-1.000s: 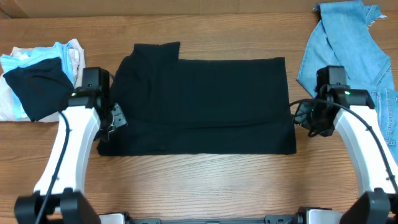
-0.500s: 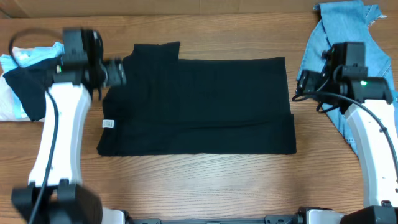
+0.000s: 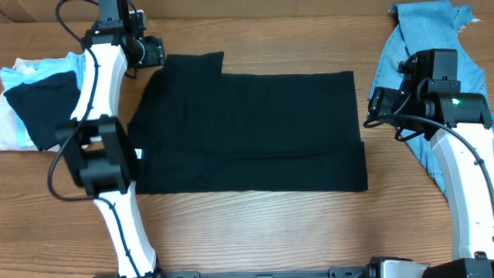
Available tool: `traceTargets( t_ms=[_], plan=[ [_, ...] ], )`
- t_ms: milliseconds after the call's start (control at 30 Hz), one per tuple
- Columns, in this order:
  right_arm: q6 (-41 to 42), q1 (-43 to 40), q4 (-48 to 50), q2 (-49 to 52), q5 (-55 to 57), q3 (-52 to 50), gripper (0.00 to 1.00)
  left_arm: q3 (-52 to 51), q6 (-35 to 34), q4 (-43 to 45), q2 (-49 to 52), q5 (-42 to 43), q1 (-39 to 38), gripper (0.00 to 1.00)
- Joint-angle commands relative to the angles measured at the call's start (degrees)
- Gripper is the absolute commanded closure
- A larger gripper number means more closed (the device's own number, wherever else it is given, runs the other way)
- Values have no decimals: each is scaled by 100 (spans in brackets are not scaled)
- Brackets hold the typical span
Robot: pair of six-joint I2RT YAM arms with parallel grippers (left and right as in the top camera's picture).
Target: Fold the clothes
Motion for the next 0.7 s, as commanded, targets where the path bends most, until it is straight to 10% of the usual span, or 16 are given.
traceTargets(
  t_ms=[0,367,667],
  plan=[
    [-39,-15,20,-50,-39,90,26,487,125,94,439,444,87,26],
    [-39,-15,22,-50,-37,87,26,577,127,-79,1080,660,0,33],
    [-42,-17,74,-33,-35,87,27,608,98,-343,1130,664,-87,86]
  ],
)
